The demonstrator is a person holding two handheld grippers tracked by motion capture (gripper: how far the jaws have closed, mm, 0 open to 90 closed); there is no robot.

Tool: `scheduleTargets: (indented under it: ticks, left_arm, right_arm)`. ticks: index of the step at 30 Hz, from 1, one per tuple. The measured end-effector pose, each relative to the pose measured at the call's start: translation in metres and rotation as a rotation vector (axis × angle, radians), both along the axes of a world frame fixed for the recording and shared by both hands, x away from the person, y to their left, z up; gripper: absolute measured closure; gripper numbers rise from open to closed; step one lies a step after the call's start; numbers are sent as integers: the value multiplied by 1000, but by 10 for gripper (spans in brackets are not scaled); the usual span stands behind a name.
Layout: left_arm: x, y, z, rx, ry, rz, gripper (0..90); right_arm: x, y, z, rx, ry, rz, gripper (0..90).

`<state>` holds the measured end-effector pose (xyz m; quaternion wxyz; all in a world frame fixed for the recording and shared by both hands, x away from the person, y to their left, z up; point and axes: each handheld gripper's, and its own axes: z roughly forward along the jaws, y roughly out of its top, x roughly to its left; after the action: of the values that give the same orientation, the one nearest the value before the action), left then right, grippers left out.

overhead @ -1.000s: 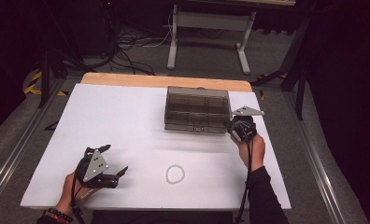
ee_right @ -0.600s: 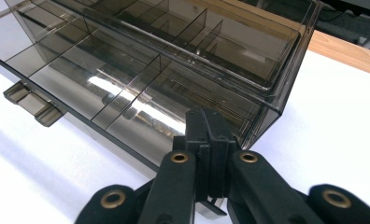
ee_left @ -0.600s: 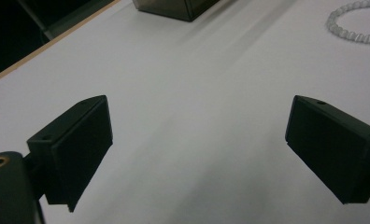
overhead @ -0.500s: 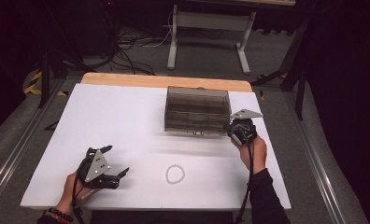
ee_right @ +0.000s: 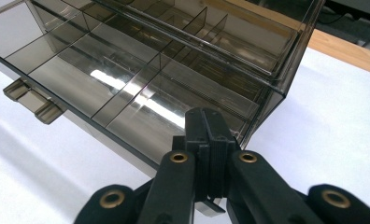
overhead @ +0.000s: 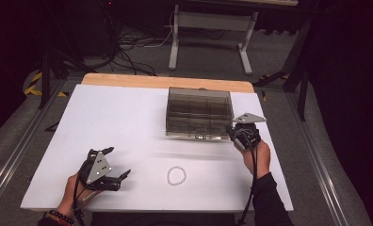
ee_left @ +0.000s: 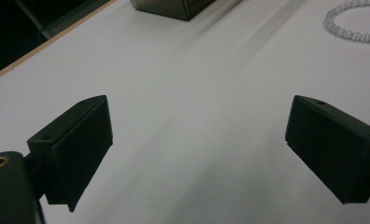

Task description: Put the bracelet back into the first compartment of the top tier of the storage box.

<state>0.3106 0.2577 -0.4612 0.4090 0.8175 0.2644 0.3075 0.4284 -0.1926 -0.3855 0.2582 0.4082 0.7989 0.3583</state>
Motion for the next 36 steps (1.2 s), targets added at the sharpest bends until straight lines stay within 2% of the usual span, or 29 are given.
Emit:
scheduleTargets:
  ticks: [10, 18, 23, 36]
  left_arm:
    - [0, 0, 0, 5, 1, -2, 83]
    - [2, -4, -1, 20, 5, -11, 83]
    - [1, -4, -2, 21, 10, -13, 83]
    - [1, -3, -2, 16, 7, -11, 83]
  right_arm:
    - [-4, -1, 1, -6, -13, 0, 900]
    - [10, 7, -6, -31, 29, 16, 900]
    - [8, 5, -6, -24, 39, 23, 900]
    - [1, 7, -6, -46, 42, 43, 900]
